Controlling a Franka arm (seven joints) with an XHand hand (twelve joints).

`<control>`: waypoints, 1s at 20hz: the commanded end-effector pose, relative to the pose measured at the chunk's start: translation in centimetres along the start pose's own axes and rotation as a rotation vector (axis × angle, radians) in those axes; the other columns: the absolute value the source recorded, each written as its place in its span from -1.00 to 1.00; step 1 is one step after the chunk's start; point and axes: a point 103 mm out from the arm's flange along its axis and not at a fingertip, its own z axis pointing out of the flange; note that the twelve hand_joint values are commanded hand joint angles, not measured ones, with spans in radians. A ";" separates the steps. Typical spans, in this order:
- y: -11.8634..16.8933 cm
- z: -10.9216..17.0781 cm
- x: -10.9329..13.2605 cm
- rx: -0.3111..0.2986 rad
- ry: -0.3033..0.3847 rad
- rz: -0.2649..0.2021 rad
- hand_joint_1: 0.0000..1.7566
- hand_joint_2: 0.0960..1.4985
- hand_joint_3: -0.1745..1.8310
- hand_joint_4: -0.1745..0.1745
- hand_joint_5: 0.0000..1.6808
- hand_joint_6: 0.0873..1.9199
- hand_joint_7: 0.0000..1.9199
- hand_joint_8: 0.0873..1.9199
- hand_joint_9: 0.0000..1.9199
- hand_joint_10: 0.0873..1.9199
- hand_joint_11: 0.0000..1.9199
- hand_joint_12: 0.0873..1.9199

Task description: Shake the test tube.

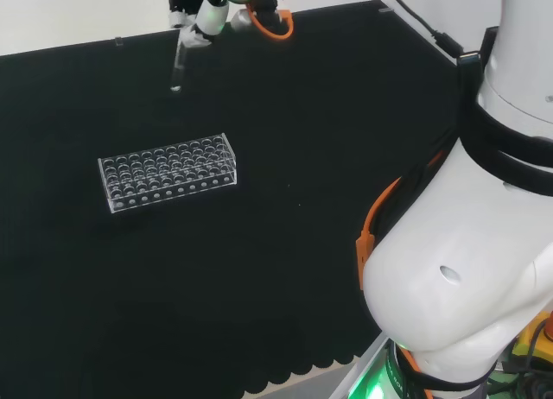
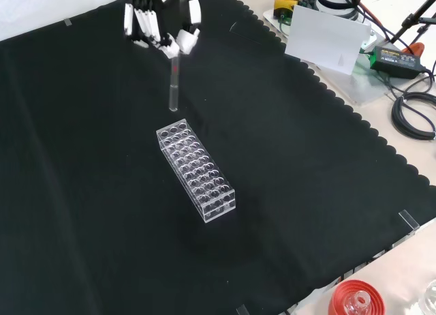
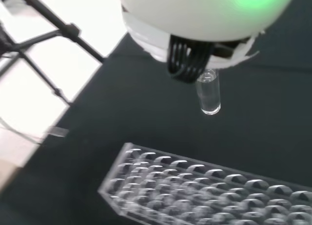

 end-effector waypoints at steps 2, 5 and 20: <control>-3.3 1.0 -7.2 0.094 -0.132 0.216 0.65 -0.45 0.02 -1.00 0.64 -0.53 0.59 -0.49 0.45 -0.71 -0.18 0.25; -5.8 0.0 -10.7 0.106 -0.190 0.332 0.65 -0.45 0.02 -1.00 0.64 -0.53 0.59 -0.49 0.45 -0.71 -0.18 0.25; -1.2 -0.3 -5.2 0.038 -0.131 0.171 0.65 -0.45 0.02 -1.00 0.64 -0.53 0.59 -0.49 0.45 -0.71 -0.18 0.25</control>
